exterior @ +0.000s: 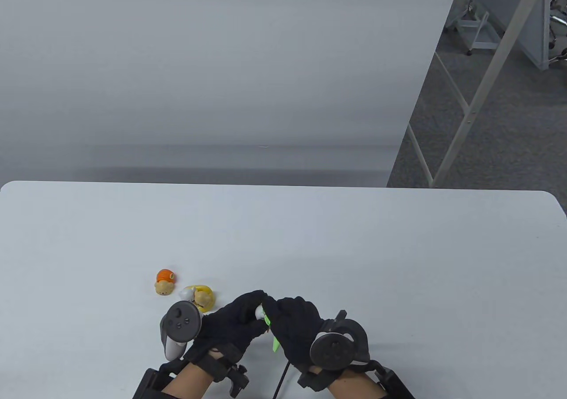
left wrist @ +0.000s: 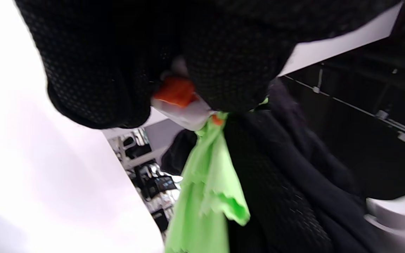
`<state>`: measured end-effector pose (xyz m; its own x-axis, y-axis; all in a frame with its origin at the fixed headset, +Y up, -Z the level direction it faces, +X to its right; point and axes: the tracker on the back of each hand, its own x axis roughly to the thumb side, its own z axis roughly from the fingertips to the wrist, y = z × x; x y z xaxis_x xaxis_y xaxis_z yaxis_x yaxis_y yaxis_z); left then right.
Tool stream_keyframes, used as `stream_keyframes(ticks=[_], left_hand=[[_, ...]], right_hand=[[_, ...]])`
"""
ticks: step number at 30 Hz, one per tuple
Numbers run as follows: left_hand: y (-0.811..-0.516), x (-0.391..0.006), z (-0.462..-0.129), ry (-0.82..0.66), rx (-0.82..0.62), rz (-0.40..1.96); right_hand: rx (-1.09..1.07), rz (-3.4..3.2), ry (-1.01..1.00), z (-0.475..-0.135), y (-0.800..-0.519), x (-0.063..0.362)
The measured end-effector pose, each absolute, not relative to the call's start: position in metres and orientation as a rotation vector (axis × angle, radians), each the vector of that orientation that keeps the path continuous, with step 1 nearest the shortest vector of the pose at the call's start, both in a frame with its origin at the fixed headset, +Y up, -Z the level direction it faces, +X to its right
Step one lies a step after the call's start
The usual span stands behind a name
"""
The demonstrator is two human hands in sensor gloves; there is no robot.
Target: Dust the small ornaments
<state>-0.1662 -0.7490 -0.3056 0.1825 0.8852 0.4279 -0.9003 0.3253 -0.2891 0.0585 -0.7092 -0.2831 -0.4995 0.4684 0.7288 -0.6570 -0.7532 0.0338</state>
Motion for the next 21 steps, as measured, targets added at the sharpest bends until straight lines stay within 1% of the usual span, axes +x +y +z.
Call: stream_keyframes(ticks=[3, 6, 7, 10, 11, 12, 14, 17, 21], left_hand=[[-0.748, -0.165, -0.304, -0.589, 0.061, 1.228], [-0.749, -0.168, -0.306, -0.539, 0.094, 1.345], [-0.75, -0.172, -0.307, -0.533, 0.082, 1.36], [-0.751, -0.179, -0.311, -0.512, 0.069, 1.442], [-0.751, -0.181, -0.313, -0.51, 0.054, 1.457], [-0.751, -0.185, -0.314, -0.493, 0.052, 1.464], [-0.752, -0.189, -0.315, -0.488, 0.055, 1.441], [-0.75, -0.193, -0.315, -0.487, 0.075, 1.373], [-0.743, -0.192, -0.313, -0.49, 0.135, 1.235]], right_hand=[[0.944, 2.206, -0.21, -0.288, -0.707, 0.061], [0.916, 2.248, -0.132, -0.293, -0.707, 0.062], [0.915, 2.22, -0.063, -0.296, -0.71, 0.063], [0.925, 2.205, -0.001, -0.298, -0.716, 0.064], [0.924, 2.21, -0.002, -0.297, -0.719, 0.064], [0.895, 2.201, -0.045, -0.298, -0.721, 0.065], [0.869, 2.173, -0.048, -0.299, -0.721, 0.067], [0.802, 2.112, -0.107, -0.3, -0.717, 0.073], [0.787, 2.078, -0.208, -0.297, -0.71, 0.079]])
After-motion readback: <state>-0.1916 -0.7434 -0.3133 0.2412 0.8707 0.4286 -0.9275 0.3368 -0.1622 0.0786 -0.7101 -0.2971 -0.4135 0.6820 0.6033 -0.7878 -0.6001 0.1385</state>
